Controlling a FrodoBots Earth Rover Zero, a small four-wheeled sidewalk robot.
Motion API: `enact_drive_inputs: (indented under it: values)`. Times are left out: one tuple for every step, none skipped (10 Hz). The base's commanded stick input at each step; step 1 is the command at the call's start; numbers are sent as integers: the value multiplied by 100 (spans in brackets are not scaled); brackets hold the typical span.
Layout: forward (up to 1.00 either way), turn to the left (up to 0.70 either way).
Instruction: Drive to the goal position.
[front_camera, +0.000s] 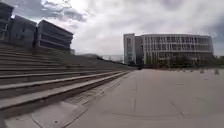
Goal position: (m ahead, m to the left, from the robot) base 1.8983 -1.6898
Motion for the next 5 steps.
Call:
enact_drive_inputs:
  values:
    - [70,-34]
    - [70,-34]
    - [70,-34]
    - [70,-30]
    - [70,-14]
